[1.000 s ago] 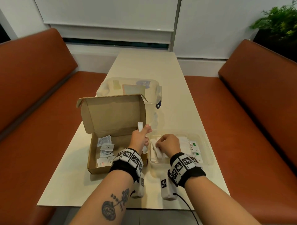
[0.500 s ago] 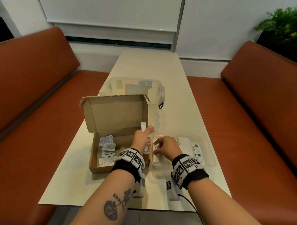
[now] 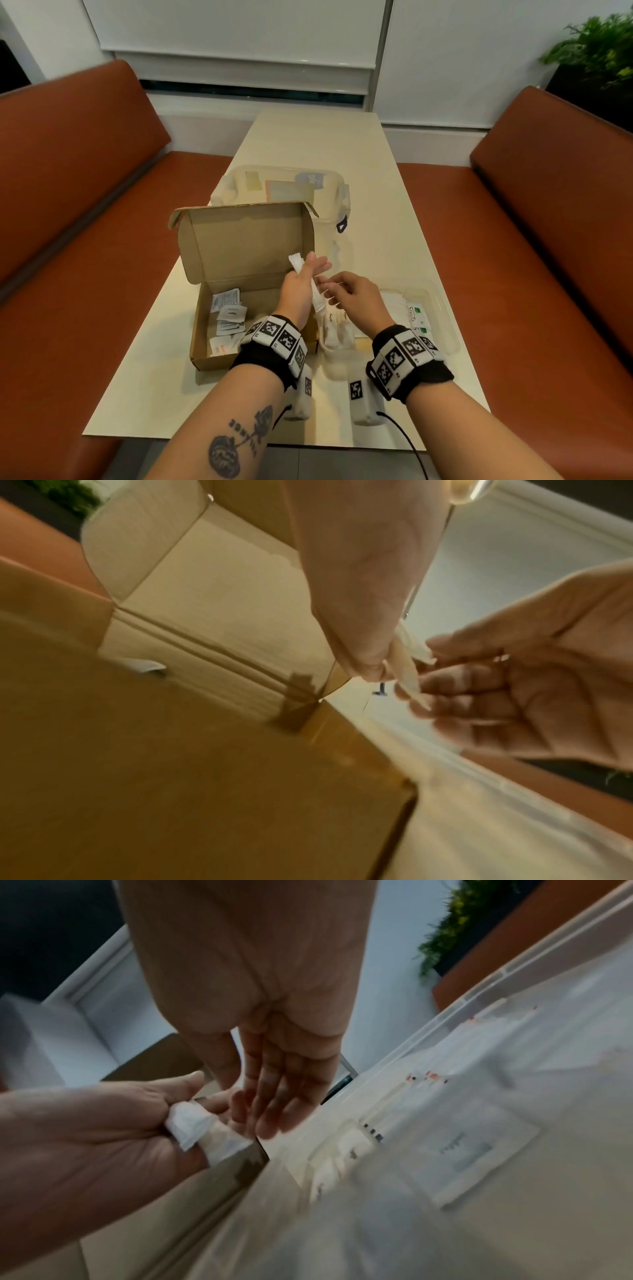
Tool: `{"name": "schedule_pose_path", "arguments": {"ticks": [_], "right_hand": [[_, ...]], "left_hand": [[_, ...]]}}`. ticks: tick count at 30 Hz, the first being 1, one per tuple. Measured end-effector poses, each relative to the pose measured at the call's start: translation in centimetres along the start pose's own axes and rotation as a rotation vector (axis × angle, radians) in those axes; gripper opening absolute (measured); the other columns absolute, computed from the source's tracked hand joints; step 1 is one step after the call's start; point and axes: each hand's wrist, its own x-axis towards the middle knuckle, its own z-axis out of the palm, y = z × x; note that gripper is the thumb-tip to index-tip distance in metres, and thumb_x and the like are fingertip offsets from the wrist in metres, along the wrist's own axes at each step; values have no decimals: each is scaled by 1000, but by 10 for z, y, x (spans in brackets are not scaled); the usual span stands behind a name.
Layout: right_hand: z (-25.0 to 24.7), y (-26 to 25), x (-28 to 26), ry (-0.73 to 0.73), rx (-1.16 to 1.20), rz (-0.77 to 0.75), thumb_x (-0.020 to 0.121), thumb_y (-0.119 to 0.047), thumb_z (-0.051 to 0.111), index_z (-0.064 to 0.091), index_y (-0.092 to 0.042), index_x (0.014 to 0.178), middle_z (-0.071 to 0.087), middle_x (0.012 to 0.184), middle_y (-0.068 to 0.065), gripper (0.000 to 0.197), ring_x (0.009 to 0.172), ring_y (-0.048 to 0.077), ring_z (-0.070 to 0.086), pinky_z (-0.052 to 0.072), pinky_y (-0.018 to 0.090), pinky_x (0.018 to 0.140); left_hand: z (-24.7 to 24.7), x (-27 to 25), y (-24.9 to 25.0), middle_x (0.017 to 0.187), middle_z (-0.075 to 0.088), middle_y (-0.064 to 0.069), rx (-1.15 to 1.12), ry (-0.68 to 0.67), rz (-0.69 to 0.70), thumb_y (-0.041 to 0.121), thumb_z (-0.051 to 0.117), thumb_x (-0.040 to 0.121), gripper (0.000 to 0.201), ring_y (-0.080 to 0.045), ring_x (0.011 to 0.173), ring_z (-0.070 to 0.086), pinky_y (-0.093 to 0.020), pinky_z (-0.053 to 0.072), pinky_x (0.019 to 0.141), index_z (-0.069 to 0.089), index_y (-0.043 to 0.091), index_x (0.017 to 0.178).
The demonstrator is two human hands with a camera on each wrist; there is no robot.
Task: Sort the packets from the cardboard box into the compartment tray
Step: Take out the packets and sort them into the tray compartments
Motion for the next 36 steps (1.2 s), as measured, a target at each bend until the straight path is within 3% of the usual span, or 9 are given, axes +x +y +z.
{"name": "schedule_pose_path", "arguments": {"ticks": [2, 7, 13, 16, 18, 20, 26, 32, 36], "right_hand": [[-3, -6, -1, -42, 169, 66, 93, -21, 57, 61, -14, 98, 69, 79, 2, 10, 67, 11, 63, 53, 23, 65], [-11, -7, -5, -147, 390, 132, 89, -13, 62, 55, -12, 108, 68, 72, 2, 19, 66, 15, 65, 58, 29, 67], [-25, 1, -5, -60, 436, 123, 91, -4, 58, 63, -6, 104, 68, 80, 10, 14, 66, 16, 66, 57, 23, 63], [-33, 4, -2, 62, 398, 105, 92, -2, 56, 65, -2, 100, 66, 85, 11, 12, 65, 15, 64, 57, 19, 62], [-39, 5, 1, 148, 318, 58, 89, -4, 61, 68, -2, 97, 67, 81, 7, 11, 65, 12, 63, 54, 14, 62], [-45, 3, 3, 226, 209, 7, 83, -7, 69, 71, -7, 90, 68, 78, 2, 7, 68, 7, 62, 51, 12, 65], [-55, -8, 2, 180, 67, -75, 77, -5, 74, 69, -16, 75, 69, 87, -3, 12, 77, 5, 60, 47, 12, 72], [-52, -4, 1, 112, 74, -96, 74, -6, 77, 69, -13, 86, 66, 82, -7, 16, 70, 2, 59, 48, 9, 67], [-52, -2, 0, 42, 197, -12, 79, -7, 74, 68, -7, 95, 68, 81, 11, 17, 65, 16, 65, 57, 27, 71]], "left_hand": [[4, -1, 5, 115, 68, -3, -43, -28, 3, 40, 44, 98, 41, -16, 94, 62, -32, 55, 82, 63, 8, 115], [9, 0, 9, 117, 66, -4, -80, -77, 7, 39, 43, 98, 39, -10, 102, 61, -16, 52, 71, 62, 9, 114], [3, 3, 2, 117, 63, -9, -69, -40, -19, 39, 42, 99, 42, -20, 104, 61, -30, 51, 85, 56, 6, 121], [2, 2, 0, 115, 65, -9, 25, 10, -36, 37, 42, 100, 38, -14, 77, 62, -23, 52, 66, 60, 7, 115], [3, 3, 1, 111, 67, -9, 84, 42, -48, 34, 43, 100, 36, -6, 51, 46, -16, 42, 46, 61, 5, 112], [4, 3, 2, 107, 68, -11, 136, 67, -76, 33, 44, 100, 37, -4, 42, 31, -14, 30, 37, 60, 2, 113], [10, -1, 7, 101, 70, -15, 239, 67, -156, 33, 50, 98, 35, -3, 33, 25, -14, 26, 33, 61, 1, 105], [8, -3, 8, 88, 70, -9, 240, 84, -91, 20, 61, 92, 20, -5, 41, 28, -15, 30, 37, 63, 2, 98], [7, -3, 8, 78, 64, -8, 219, 66, -43, 16, 63, 91, 16, -3, 37, 29, -15, 27, 36, 64, 1, 96]]}}
